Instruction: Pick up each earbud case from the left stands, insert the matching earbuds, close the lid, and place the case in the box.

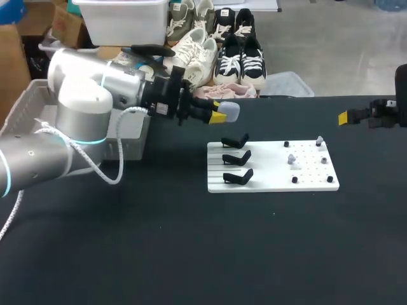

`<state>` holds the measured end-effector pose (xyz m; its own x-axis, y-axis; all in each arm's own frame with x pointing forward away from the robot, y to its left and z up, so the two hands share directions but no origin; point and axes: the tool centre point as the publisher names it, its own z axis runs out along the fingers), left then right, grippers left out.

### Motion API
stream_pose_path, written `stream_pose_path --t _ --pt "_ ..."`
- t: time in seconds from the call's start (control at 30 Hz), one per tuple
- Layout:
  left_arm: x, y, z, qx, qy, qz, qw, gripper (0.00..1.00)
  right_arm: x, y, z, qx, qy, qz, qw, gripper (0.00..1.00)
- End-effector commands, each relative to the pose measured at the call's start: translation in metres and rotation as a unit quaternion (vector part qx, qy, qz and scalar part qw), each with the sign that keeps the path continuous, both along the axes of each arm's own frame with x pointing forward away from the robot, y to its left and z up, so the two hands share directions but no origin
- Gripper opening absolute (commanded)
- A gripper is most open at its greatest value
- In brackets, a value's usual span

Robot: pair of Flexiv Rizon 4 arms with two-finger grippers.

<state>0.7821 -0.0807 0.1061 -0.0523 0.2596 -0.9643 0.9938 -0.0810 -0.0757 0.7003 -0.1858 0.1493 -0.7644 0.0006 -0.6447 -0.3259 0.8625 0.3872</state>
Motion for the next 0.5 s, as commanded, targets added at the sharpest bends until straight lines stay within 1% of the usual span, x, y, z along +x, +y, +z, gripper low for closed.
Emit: stream_pose_path --t 0.03,0.13,0.17,0.23,0.33,0.43,0.5 --pt "-0.053 0.015 0.017 -0.025 -0.010 0.059 0.998 0.00 0.000 -0.001 0.000 0.001 0.001 0.001 1.000 1.00" --pt "-0.063 0.018 0.026 -0.047 -0.016 0.078 0.996 0.00 0.000 -0.001 0.000 0.001 0.001 0.001 1.000 1.00" --pt "-0.065 0.019 0.028 -0.053 -0.013 0.083 0.995 0.00 0.000 -0.001 0.000 0.001 0.001 0.001 1.000 1.00" --pt "-0.068 0.023 0.032 -0.062 -0.010 0.091 0.994 0.00 0.000 -0.001 0.000 0.001 0.001 0.001 1.000 1.00" --pt "-0.072 0.027 0.036 -0.072 -0.015 0.099 0.992 0.00 0.000 -0.001 0.000 0.001 0.001 0.001 1.000 1.00" --pt "-0.078 0.031 0.039 -0.085 -0.030 0.104 0.991 0.00 0.000 -0.001 0.000 0.001 0.001 0.001 1.000 1.00" --pt "-0.082 0.034 0.041 -0.096 -0.046 0.108 0.988 0.00 0.000 -0.001 0.000 0.001 0.001 0.001 1.000 1.00"
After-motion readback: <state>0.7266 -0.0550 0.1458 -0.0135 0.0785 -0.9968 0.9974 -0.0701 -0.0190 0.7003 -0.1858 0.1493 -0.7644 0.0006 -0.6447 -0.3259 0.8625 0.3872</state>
